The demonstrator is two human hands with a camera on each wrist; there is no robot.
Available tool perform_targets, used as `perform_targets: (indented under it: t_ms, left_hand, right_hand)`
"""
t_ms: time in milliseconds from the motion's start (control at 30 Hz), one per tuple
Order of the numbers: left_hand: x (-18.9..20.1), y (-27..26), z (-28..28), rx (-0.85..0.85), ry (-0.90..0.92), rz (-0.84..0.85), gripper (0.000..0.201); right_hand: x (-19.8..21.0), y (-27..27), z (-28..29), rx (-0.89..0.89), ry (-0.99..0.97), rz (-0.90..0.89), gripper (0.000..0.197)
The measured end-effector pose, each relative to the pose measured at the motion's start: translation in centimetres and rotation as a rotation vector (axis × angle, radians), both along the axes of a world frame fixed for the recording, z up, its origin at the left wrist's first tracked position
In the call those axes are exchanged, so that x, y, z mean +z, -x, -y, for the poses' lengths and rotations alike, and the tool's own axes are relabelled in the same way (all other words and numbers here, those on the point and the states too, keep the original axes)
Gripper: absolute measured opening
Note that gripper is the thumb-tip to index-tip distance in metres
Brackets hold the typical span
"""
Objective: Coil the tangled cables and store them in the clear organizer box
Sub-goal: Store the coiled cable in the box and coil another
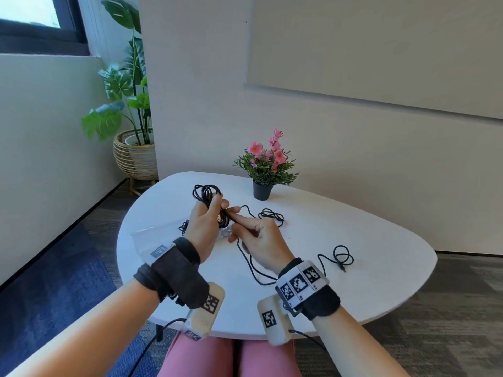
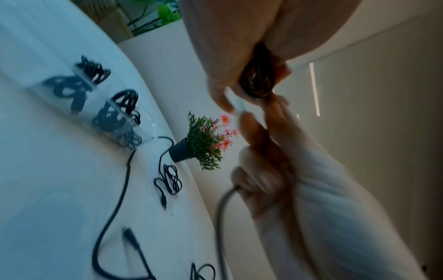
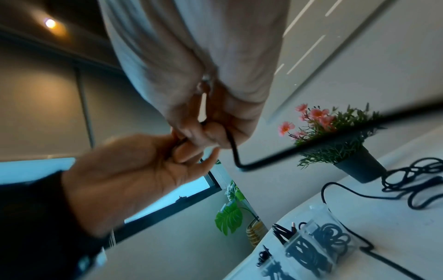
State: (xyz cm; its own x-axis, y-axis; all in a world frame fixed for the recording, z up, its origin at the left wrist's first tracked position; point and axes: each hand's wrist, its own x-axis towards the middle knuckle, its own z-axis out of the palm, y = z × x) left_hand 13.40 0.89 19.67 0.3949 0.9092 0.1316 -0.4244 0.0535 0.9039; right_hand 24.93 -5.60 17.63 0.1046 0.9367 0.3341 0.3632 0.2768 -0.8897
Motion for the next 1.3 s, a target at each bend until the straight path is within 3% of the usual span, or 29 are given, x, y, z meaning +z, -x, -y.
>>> perform_targets:
  t_ms: [233,333,400,467,567,633,700,767,833,1000,1100,1200,1300]
  left_hand:
    - [0.8,0.7,-1.6,0.011,0.064,0.166,0.022]
    - [1.8,1.3,-2.4,0.092,0.103,0.227,0.021]
    - [2.5,1.9,-3.1,0.147,0.062,0.182,0.02]
    - [2.7,2.4,-3.4,0.166,-0.057,-0.034,0.019]
    - [1.9,2.4,-2.7,0.015,-0.259,-0.483,0.018]
    - [0.9,2.1,-1.9,-0.094,-0.451,-0.806,0.029]
    - [0.3,2.0,-1.2,-0.198,-0.574,-0.976,0.045]
    - [0.1,2.1,-0.6,-0.341,-0.54,-0.941,0.05]
    - [0.1,2.2,-0.1,-0.432,-0.478,-0.862,0.039]
    - [0.1,2.6,0.7,-0.489,-0.533,-0.912,0.028]
    - [0.0,2.7,1.2,-0.507,-0.556,-0.913,0.022]
    - [0.3,2.6,1.9,-0.521,-0.534,-0.85,0.025]
    - [0.2,2.8,2.4,-0.565,-0.477,-0.692,0.028]
  right_hand:
    - [1.2,-1.1,0.9,0.028,0.166,-0.135,0.013]
    - [1.1,-2.0,0.9,-0.016,0.185,0.115,0.024]
    - [1.2,-2.3,1.3,-0.012,0.201,0.288,0.026]
    - [2.2,-2.8,1.7,0.001,0.202,0.34,0.027]
    - [4.8,-3.4,2.1,0.017,0.166,0.279,0.024]
    - [6.0,-3.4,1.9,0.033,0.108,0.289,0.021]
    - [6.4,-3.2,1.6,0.018,0.045,0.3,0.017]
    - [6.4,-3.5,1.1,-0.026,-0.002,0.293,0.018]
    - [6.1,-3.9,0.8,-0.054,-0.017,0.246,0.019]
    - [5.0,-4.3,0.3,-0.081,0.004,0.086,0.015]
    - [4.3,-4.2,-0.1,-0.027,0.053,0.104,0.016]
    - [3.4,-4.0,-0.4,0.003,0.077,0.151,0.01]
    - [3.0,-4.4,-0.7,-0.083,0.085,0.065,0.012]
